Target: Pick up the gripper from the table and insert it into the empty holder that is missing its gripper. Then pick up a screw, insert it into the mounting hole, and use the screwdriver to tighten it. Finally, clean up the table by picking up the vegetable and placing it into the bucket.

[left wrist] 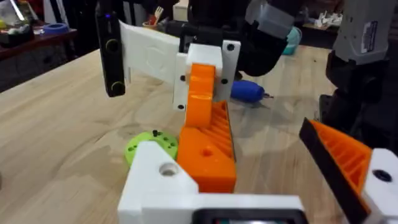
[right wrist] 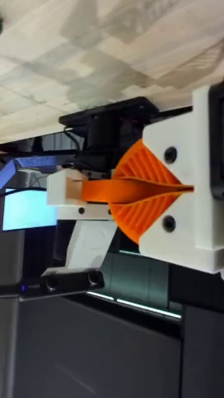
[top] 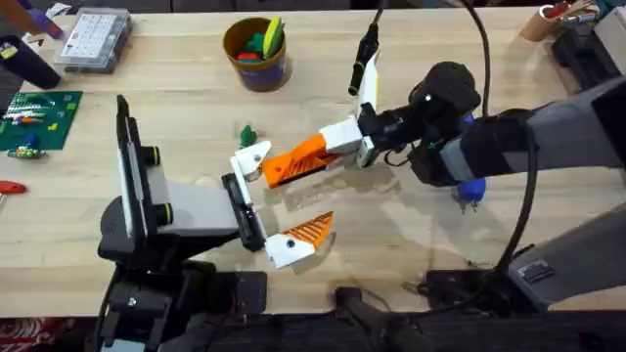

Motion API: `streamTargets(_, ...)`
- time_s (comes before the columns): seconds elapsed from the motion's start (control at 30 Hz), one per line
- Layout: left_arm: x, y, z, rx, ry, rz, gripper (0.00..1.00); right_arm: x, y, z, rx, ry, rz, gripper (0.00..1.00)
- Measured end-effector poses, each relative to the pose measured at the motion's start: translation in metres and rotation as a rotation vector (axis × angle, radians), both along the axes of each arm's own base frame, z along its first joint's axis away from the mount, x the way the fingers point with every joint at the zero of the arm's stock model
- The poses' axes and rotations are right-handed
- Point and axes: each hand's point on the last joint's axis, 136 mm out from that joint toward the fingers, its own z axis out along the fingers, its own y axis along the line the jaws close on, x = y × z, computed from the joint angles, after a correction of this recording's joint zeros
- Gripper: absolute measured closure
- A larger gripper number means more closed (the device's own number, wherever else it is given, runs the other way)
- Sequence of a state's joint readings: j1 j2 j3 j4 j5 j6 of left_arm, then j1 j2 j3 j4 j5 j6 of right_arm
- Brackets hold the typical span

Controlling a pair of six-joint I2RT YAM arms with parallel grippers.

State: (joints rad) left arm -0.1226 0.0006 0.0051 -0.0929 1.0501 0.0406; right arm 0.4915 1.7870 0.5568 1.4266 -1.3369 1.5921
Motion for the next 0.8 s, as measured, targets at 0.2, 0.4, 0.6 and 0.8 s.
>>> streamTargets(0.2, 0.0000, 0.0000, 0.0004, 0.001, -0.006, 0.000, 0.015, 0.0000, -0.0001, 0.0028, 0.012, -0.022, -0.002, 0.984)
streamTargets(0.4, 0.0000, 0.0000, 0.0003, 0.001, -0.006, 0.000, 0.014, 0.0002, 0.0000, 0.0024, 0.011, -0.019, -0.003, 0.984)
streamTargets(0.6, 0.0000, 0.0000, 0.0001, 0.002, -0.004, 0.000, 0.014, 0.0020, 0.0005, 0.0015, 0.007, -0.009, -0.013, 0.984)
streamTargets(0.8, 0.0000, 0.0000, 0.0001, 0.002, -0.004, 0.000, 0.015, 0.0033, 0.0031, 0.0016, 0.008, -0.006, -0.027, 0.984)
